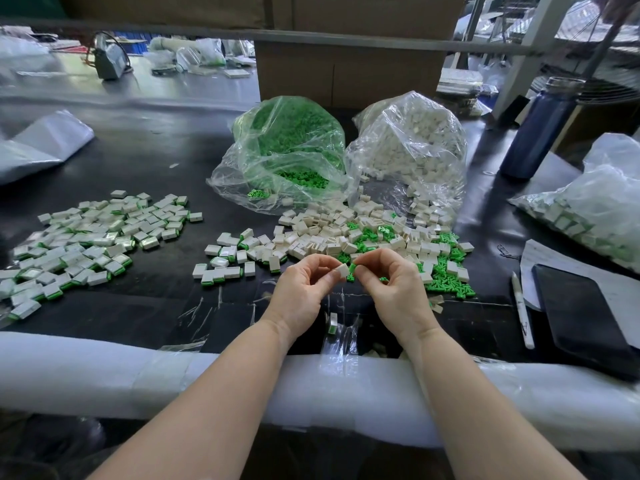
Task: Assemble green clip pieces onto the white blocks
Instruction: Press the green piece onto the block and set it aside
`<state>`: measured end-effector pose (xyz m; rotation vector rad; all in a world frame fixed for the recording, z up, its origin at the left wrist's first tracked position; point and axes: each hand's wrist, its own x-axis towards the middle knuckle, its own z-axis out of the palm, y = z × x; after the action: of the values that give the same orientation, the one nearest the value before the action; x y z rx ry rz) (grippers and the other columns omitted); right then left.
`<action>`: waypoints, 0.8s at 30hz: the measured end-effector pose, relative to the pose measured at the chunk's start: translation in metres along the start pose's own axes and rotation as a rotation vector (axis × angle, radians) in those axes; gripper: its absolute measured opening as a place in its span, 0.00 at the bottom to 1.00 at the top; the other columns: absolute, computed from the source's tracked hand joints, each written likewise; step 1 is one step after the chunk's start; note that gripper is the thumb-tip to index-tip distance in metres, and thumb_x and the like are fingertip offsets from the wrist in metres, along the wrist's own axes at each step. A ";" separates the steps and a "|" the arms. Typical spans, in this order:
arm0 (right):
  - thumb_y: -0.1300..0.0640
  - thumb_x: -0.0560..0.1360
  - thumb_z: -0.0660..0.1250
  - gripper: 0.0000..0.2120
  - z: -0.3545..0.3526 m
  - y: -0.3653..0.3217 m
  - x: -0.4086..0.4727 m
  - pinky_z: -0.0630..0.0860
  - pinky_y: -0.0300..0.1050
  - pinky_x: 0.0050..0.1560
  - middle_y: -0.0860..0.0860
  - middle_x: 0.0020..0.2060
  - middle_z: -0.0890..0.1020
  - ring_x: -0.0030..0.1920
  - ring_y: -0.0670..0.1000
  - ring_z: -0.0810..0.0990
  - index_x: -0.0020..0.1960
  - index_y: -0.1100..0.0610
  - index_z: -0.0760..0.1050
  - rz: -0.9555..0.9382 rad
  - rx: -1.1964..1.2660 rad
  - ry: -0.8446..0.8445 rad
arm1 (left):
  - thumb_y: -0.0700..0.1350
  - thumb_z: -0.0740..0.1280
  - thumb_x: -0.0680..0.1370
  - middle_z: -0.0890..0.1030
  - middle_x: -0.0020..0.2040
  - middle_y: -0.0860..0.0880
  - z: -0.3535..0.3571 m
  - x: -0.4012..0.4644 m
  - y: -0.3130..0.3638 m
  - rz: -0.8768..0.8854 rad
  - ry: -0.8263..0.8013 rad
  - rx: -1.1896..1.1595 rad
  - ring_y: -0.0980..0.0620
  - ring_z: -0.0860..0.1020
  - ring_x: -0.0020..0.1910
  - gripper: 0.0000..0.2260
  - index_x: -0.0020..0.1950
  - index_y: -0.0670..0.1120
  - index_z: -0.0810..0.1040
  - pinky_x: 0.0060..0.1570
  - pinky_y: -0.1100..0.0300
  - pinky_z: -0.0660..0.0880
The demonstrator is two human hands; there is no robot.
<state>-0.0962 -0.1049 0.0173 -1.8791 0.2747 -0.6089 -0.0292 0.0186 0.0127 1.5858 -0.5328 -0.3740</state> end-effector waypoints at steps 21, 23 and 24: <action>0.69 0.70 0.70 0.10 -0.001 -0.001 -0.002 0.74 0.40 0.39 0.53 0.34 0.78 0.35 0.47 0.75 0.41 0.56 0.75 0.111 0.058 -0.099 | 0.38 0.66 0.76 0.81 0.41 0.54 -0.001 -0.001 -0.002 0.033 0.001 0.181 0.59 0.78 0.44 0.07 0.44 0.49 0.81 0.50 0.72 0.73; 0.69 0.70 0.70 0.09 -0.002 -0.001 -0.002 0.74 0.42 0.39 0.54 0.33 0.77 0.35 0.48 0.74 0.41 0.56 0.75 0.123 0.049 -0.114 | 0.37 0.66 0.77 0.81 0.42 0.53 0.000 -0.002 -0.002 0.026 -0.027 0.202 0.57 0.78 0.44 0.07 0.45 0.48 0.81 0.52 0.69 0.73; 0.69 0.70 0.70 0.09 -0.002 -0.001 -0.002 0.74 0.44 0.39 0.55 0.33 0.76 0.35 0.49 0.74 0.41 0.56 0.75 0.126 0.043 -0.123 | 0.37 0.65 0.77 0.81 0.41 0.53 0.000 -0.002 -0.002 0.025 -0.035 0.223 0.57 0.78 0.44 0.07 0.45 0.48 0.81 0.52 0.69 0.72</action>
<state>-0.0986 -0.1053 0.0183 -1.8339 0.2948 -0.4095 -0.0309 0.0200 0.0107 1.7877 -0.6382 -0.3323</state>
